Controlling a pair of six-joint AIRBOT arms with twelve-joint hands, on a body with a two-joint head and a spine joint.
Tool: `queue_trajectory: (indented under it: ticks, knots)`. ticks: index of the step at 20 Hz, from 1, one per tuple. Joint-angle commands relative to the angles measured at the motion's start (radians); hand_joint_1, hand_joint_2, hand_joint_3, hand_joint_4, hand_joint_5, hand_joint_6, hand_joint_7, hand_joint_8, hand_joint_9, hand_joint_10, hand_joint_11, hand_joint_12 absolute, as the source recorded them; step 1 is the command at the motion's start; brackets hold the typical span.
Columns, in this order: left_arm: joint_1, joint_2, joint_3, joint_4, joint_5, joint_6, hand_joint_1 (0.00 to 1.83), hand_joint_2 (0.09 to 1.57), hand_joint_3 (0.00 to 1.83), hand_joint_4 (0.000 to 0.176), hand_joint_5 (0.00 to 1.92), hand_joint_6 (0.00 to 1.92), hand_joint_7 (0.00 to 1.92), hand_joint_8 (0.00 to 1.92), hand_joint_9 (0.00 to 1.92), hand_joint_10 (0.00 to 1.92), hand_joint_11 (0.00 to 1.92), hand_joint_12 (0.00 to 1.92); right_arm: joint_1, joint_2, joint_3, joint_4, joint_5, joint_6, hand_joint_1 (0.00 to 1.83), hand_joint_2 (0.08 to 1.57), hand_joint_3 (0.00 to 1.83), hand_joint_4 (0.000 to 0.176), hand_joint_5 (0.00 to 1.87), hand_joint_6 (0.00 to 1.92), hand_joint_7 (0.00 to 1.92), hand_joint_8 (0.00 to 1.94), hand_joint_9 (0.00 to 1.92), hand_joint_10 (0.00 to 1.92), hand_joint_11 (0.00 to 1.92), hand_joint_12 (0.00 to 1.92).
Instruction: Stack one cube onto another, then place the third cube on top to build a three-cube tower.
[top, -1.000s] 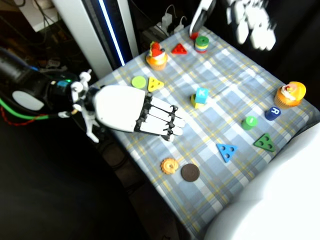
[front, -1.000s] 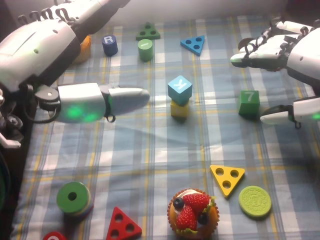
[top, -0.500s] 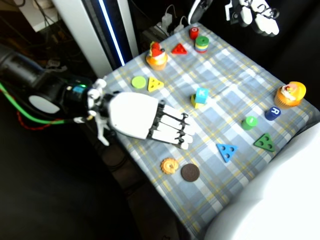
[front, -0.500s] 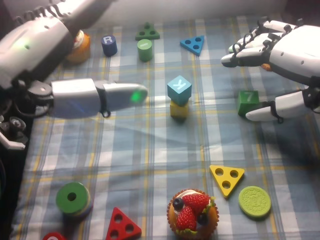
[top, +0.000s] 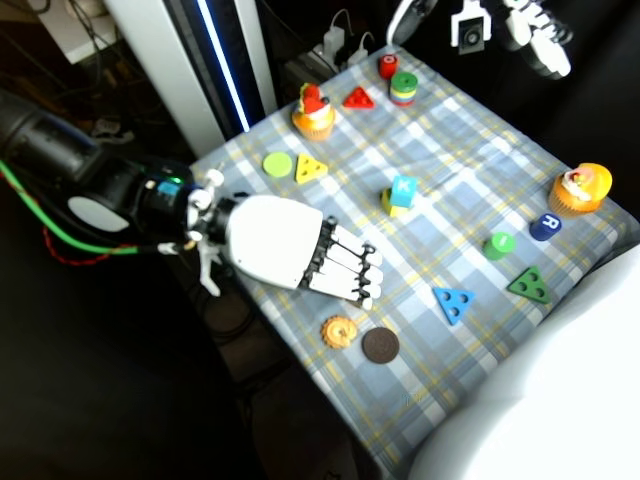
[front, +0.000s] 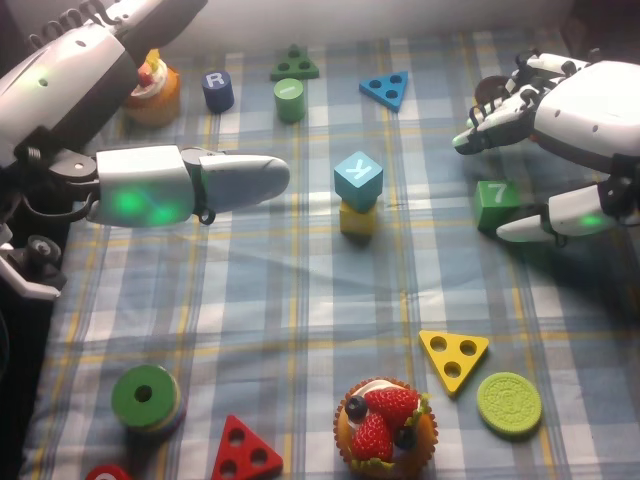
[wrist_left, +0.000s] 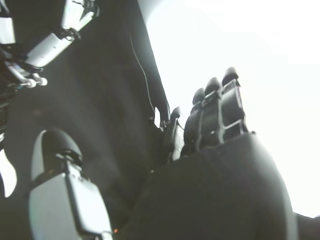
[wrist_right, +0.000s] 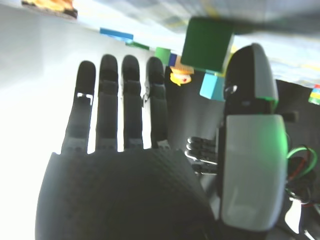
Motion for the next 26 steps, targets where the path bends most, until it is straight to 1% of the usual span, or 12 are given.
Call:
queue_trajectory:
  ticks: [1, 5, 10, 13, 14, 15, 16, 18, 20, 22, 25, 26]
  knots:
    - [-0.009, -0.006, 0.000, 0.020, -0.116, -0.009, 0.57, 0.86, 0.00, 0.176, 0.03, 0.01, 0.00, 0.00, 0.00, 0.00, 0.00, 0.00, 0.013, -0.006, 0.006, 0.019, 0.108, -0.001, 0.89, 0.97, 0.00, 0.007, 0.65, 0.01, 0.60, 0.01, 0.52, 0.01, 0.03, 1.00]
    - [-0.005, -0.007, 0.000, 0.015, -0.116, -0.010, 0.55, 0.86, 0.00, 0.176, 0.02, 0.00, 0.00, 0.00, 0.00, 0.00, 0.00, 0.00, 0.013, -0.011, 0.008, 0.022, 0.105, -0.001, 0.92, 0.98, 0.00, 0.000, 0.79, 0.02, 0.68, 0.01, 0.59, 0.02, 0.11, 0.96]
    - [-0.001, -0.010, 0.001, 0.008, -0.117, -0.010, 0.57, 0.87, 0.00, 0.176, 0.02, 0.00, 0.01, 0.00, 0.00, 0.00, 0.00, 0.00, 0.017, -0.013, 0.003, 0.020, 0.107, -0.001, 0.90, 0.98, 0.00, 0.000, 0.85, 0.01, 0.71, 0.00, 0.58, 0.00, 0.07, 1.02]
    - [0.001, -0.011, 0.001, 0.006, -0.117, -0.010, 0.58, 0.87, 0.00, 0.176, 0.02, 0.00, 0.01, 0.00, 0.00, 0.00, 0.00, 0.00, 0.020, -0.012, -0.007, 0.005, 0.115, -0.001, 0.99, 0.97, 0.00, 0.000, 0.97, 0.02, 0.76, 0.01, 0.64, 0.01, 0.07, 1.10]
    - [0.003, -0.011, 0.001, 0.004, -0.117, -0.010, 0.57, 0.87, 0.00, 0.176, 0.02, 0.00, 0.02, 0.01, 0.00, 0.00, 0.00, 0.00, 0.025, -0.011, -0.015, -0.005, 0.120, -0.001, 1.07, 1.03, 0.00, 0.094, 1.11, 0.57, 0.80, 0.00, 0.67, 0.01, 0.07, 1.13]
    - [0.004, -0.011, 0.001, 0.003, -0.118, -0.010, 0.57, 0.87, 0.00, 0.176, 0.02, 0.00, 0.02, 0.01, 0.00, 0.00, 0.00, 0.00, 0.029, -0.008, -0.019, -0.011, 0.123, 0.001, 1.07, 1.03, 0.00, 0.094, 1.11, 0.57, 0.80, 0.00, 0.67, 0.01, 0.07, 1.13]
    - [0.005, -0.011, 0.001, 0.002, -0.118, -0.010, 0.55, 0.87, 0.00, 0.176, 0.02, 0.00, 0.03, 0.01, 0.00, 0.00, 0.00, 0.00, 0.036, -0.004, -0.024, -0.028, 0.132, 0.014, 1.13, 1.05, 0.00, 0.000, 1.11, 0.71, 0.84, 0.01, 0.70, 0.01, 0.07, 1.16]
    - [0.007, -0.009, 0.003, -0.002, -0.116, -0.010, 0.56, 0.87, 0.00, 0.176, 0.00, 0.00, 0.02, 0.00, 0.01, 0.00, 0.00, 0.00, 0.077, 0.005, -0.027, -0.114, 0.161, 0.092, 1.18, 1.04, 0.00, 0.000, 1.14, 0.71, 0.93, 0.02, 0.75, 0.02, 0.04, 1.28]
    - [0.007, -0.009, 0.008, -0.003, -0.105, -0.010, 0.55, 0.88, 0.00, 0.176, 0.00, 0.00, 0.03, 0.00, 0.02, 0.01, 0.00, 0.00, 0.124, 0.005, -0.020, -0.198, 0.177, 0.159, 1.19, 1.04, 0.00, 0.000, 1.15, 0.69, 0.93, 0.01, 0.73, 0.01, 0.06, 1.18]
    - [0.006, -0.009, 0.016, -0.003, -0.085, -0.010, 0.56, 0.88, 0.00, 0.176, 0.01, 0.00, 0.03, 0.00, 0.02, 0.01, 0.00, 0.00, 0.181, 0.004, -0.015, -0.274, 0.181, 0.196, 1.18, 1.06, 0.00, 0.000, 1.10, 0.77, 0.88, 0.00, 0.69, 0.00, 0.10, 1.02]
    - [0.005, -0.007, 0.025, -0.003, -0.068, -0.010, 0.61, 0.88, 0.00, 0.176, 0.01, 0.00, 0.02, 0.00, 0.02, 0.00, 0.00, 0.00, 0.264, -0.013, 0.003, -0.393, 0.181, 0.260, 1.19, 1.04, 0.00, 0.000, 1.15, 0.68, 0.85, 0.00, 0.68, 0.00, 0.08, 1.05]
    - [0.006, -0.006, 0.030, -0.003, -0.063, -0.010, 0.64, 0.88, 0.00, 0.176, 0.01, 0.00, 0.01, 0.00, 0.01, 0.00, 0.00, 0.00, 0.296, -0.050, 0.039, -0.467, 0.181, 0.350, 1.19, 1.04, 0.00, 0.000, 1.16, 0.67, 0.87, 0.00, 0.68, 0.00, 0.02, 1.08]
